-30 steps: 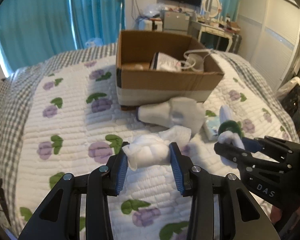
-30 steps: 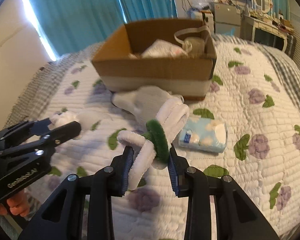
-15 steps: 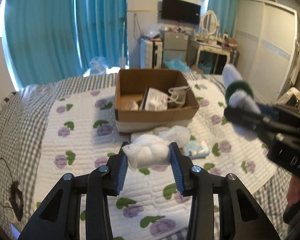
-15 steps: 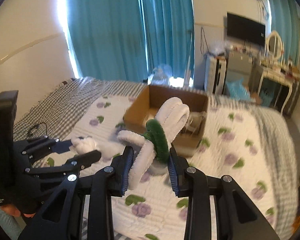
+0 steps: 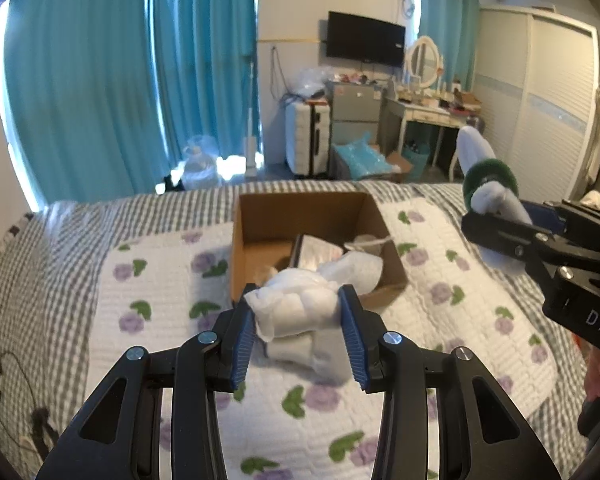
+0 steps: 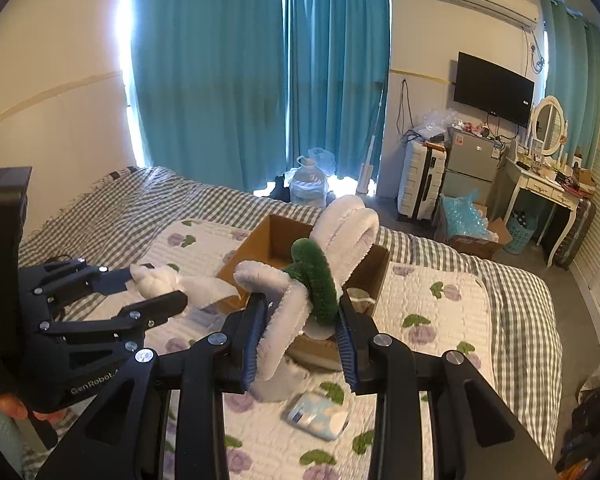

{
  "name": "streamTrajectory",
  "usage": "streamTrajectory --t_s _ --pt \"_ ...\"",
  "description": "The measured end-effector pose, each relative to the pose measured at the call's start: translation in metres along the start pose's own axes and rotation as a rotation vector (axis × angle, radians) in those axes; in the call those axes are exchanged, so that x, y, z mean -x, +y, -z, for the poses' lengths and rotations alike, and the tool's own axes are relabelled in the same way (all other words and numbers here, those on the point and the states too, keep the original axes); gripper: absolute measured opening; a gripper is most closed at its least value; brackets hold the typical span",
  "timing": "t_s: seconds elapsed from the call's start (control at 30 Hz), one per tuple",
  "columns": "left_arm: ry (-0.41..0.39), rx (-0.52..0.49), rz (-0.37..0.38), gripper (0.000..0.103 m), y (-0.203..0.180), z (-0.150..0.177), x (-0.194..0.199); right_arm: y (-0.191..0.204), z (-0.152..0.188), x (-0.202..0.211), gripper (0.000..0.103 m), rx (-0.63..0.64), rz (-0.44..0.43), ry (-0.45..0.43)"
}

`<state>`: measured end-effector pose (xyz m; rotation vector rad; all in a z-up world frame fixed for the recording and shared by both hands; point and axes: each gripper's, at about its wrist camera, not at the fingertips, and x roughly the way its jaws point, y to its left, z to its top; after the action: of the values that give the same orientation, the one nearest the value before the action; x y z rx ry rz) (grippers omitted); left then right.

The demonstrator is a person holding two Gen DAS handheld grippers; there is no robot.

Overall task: Organize soft objects
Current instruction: 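Carry the cotton piece and plush toy into the box and release both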

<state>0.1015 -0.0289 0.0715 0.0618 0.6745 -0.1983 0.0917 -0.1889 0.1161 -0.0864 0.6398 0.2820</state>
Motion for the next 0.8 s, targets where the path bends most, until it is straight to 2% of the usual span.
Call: streamTrajectory --t_s 0.37,0.57,0.73,0.8 --pt "0.032 -0.013 -0.01 0.039 0.011 -0.032 -0.086 -0.034 -0.015 -0.107 0.032 -0.013 0.013 0.07" --pt "0.068 -0.029 -0.001 0.039 0.013 -0.035 -0.136 -0.053 -0.021 -0.168 0.032 -0.027 0.032 0.112" --pt "0.077 -0.049 0.009 0.04 0.014 -0.035 -0.163 -0.066 -0.02 -0.203 0.033 -0.056 0.034 0.122" --pt "0.074 -0.053 0.004 0.044 0.015 -0.034 -0.169 -0.069 -0.021 -0.21 0.037 -0.066 0.034 0.121"
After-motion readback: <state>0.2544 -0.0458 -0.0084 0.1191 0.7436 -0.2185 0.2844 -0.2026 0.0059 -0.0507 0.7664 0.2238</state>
